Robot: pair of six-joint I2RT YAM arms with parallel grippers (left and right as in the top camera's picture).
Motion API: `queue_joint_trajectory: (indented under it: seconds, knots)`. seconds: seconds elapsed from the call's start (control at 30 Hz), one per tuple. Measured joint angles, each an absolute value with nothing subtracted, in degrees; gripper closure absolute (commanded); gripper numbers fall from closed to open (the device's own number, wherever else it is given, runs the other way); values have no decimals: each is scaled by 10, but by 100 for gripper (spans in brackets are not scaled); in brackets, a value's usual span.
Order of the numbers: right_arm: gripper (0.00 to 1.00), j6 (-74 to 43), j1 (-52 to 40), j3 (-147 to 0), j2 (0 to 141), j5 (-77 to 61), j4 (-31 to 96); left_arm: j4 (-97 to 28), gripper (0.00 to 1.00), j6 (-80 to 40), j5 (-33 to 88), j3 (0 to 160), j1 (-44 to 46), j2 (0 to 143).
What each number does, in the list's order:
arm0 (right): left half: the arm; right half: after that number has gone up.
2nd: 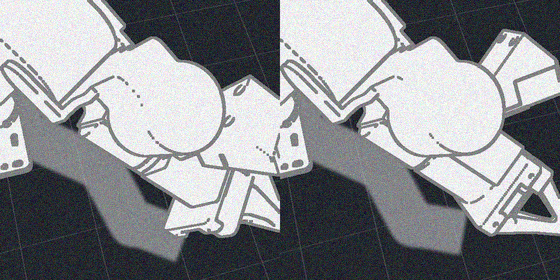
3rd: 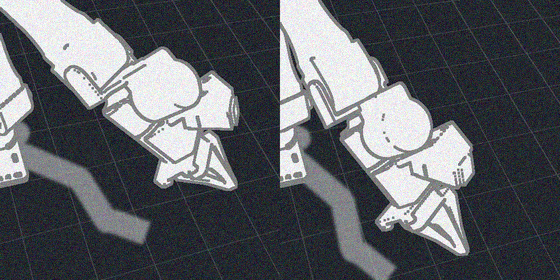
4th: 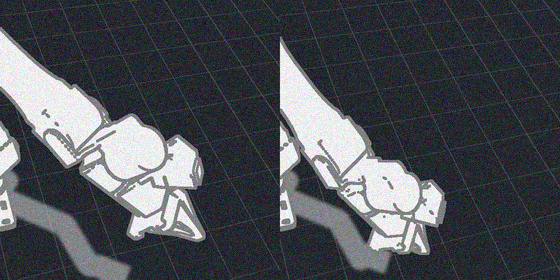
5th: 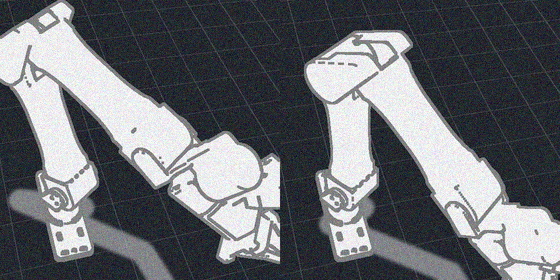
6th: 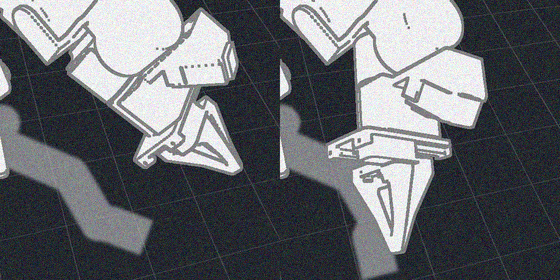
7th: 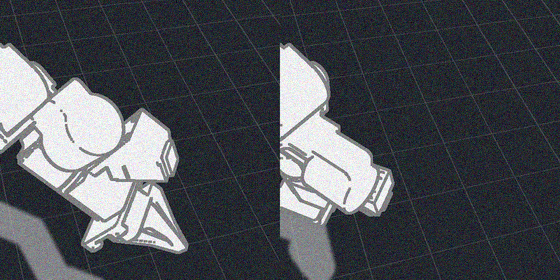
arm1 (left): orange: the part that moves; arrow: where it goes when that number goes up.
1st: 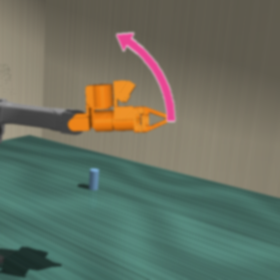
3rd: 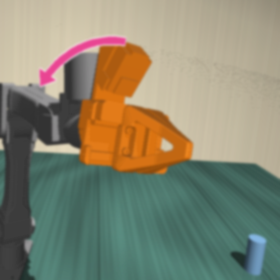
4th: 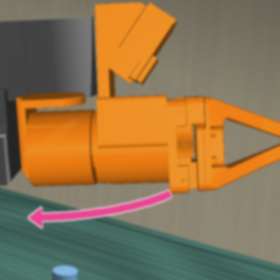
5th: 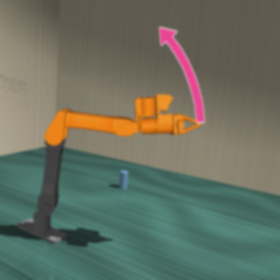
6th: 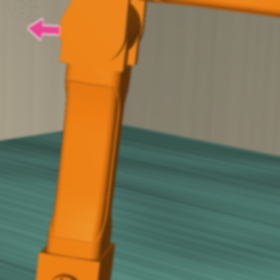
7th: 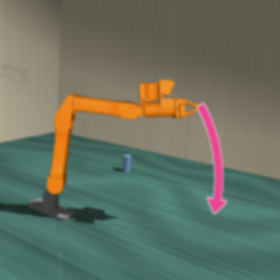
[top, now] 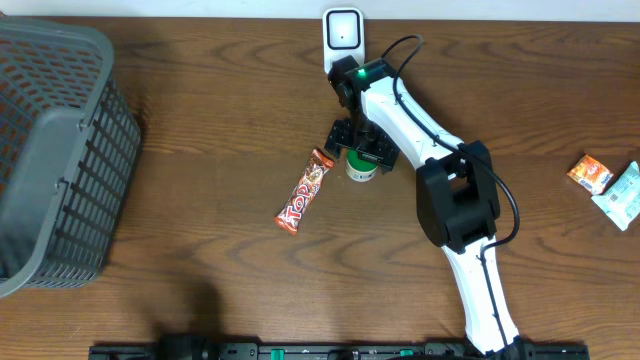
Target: Scan the item barcode
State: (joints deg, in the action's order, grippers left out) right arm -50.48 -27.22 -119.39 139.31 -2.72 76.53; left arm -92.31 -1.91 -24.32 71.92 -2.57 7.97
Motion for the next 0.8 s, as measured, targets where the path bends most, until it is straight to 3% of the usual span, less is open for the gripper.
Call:
queue_joint_trajectory:
  seconds: [0.2,0.6,0.8]
  knots:
    - [1,-488,-272,-1194,1393,-25,769,-923,14,-19,-243,719,-26,80]
    - [33,-474,-277,-1143,1370,-17,715,-923,14,-19,-243,719,-26,80]
    - [39,-474,-277,-1134,1364,-23,713,-923,14,-19,-243,719,-26,80]
